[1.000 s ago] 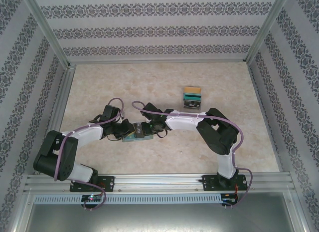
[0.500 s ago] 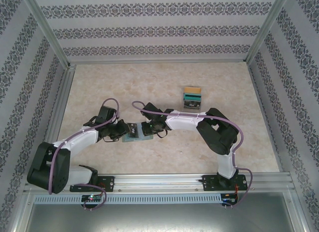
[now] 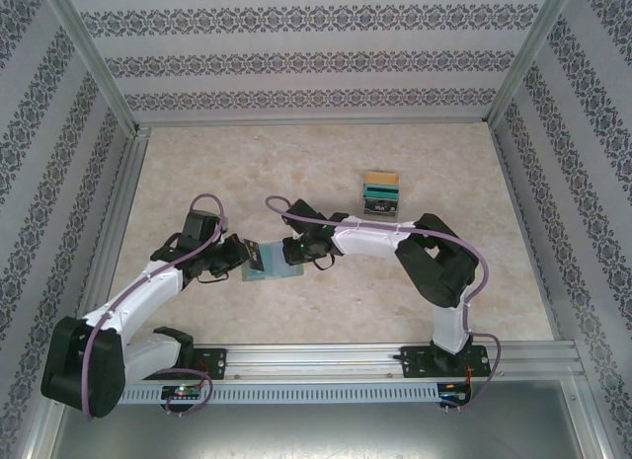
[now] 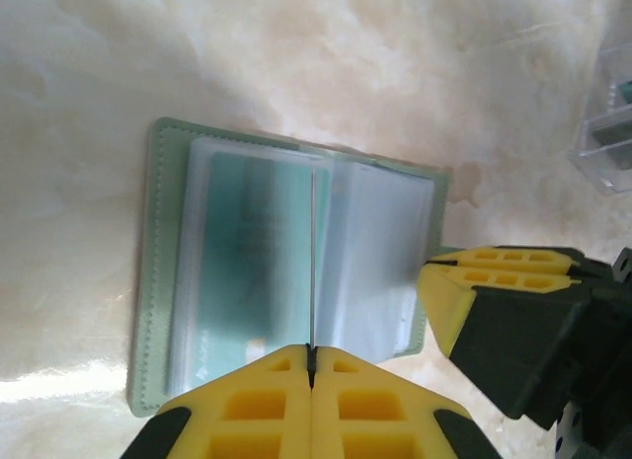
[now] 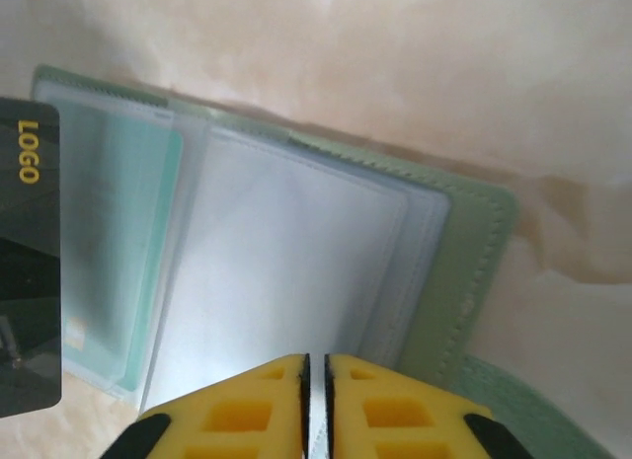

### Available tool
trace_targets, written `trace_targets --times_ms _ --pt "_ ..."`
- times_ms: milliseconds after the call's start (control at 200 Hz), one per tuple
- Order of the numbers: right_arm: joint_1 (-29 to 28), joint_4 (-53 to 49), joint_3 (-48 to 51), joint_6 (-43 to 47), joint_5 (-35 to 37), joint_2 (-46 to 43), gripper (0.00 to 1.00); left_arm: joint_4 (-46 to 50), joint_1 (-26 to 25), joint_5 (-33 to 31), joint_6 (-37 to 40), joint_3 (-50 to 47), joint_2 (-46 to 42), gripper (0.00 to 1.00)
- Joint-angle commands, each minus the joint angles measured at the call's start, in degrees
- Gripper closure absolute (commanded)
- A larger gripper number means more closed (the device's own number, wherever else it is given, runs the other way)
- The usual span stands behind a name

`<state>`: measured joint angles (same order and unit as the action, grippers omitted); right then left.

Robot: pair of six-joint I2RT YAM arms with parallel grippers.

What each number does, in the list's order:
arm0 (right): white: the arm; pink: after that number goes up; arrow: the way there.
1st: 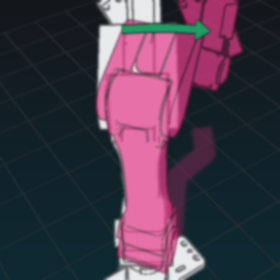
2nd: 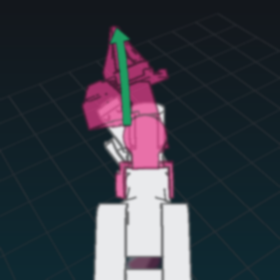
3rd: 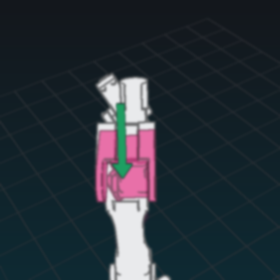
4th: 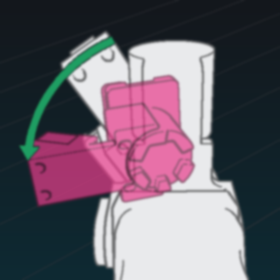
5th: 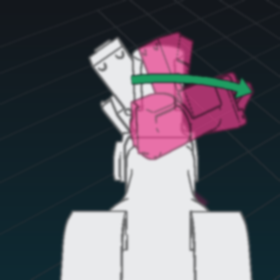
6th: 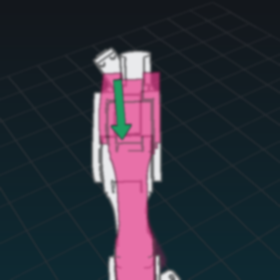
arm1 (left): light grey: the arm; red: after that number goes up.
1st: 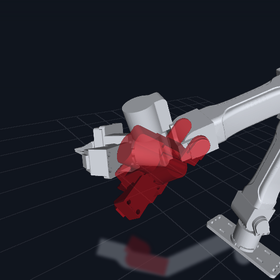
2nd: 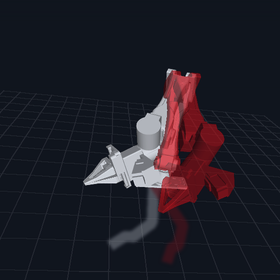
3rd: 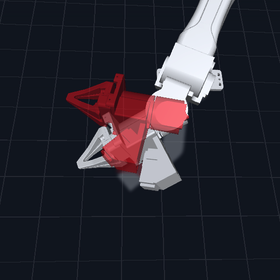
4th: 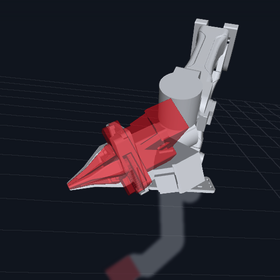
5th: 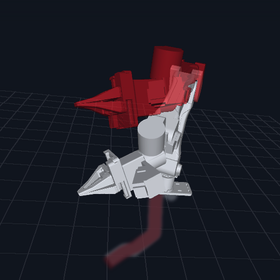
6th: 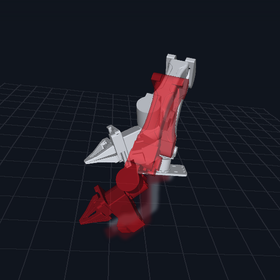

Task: Take the credit cards out of the card holder

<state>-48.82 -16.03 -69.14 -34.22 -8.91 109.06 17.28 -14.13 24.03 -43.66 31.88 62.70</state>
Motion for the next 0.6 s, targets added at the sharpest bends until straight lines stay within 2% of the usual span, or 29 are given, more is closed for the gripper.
trace_targets --times_ms 0,135,250,455,595 --pt "1.06 -0.46 0.84 -0.18 1.49 -5.89 0.80 0.43 0.55 2.63 -0.03 2.21 -2.21 1.00" --pt "2.60 1.77 2.95 -1.83 -0.22 -10.74 0.77 -2.60 0.54 5.88 -2.06 3.11 -2.56 1.00" --pt "4.60 5.56 5.54 -4.81 -5.13 -13.93 0.74 -7.43 0.51 9.76 -4.62 3.26 -2.53 1.00" --pt "8.62 19.66 12.35 -15.34 -15.77 -17.18 0.67 -19.71 0.61 16.08 -12.02 2.40 -1.39 1.00" --pt "10.63 28.47 16.02 -21.38 -19.89 -17.74 0.67 -26.35 0.78 19.14 -15.98 2.14 0.42 1.00"
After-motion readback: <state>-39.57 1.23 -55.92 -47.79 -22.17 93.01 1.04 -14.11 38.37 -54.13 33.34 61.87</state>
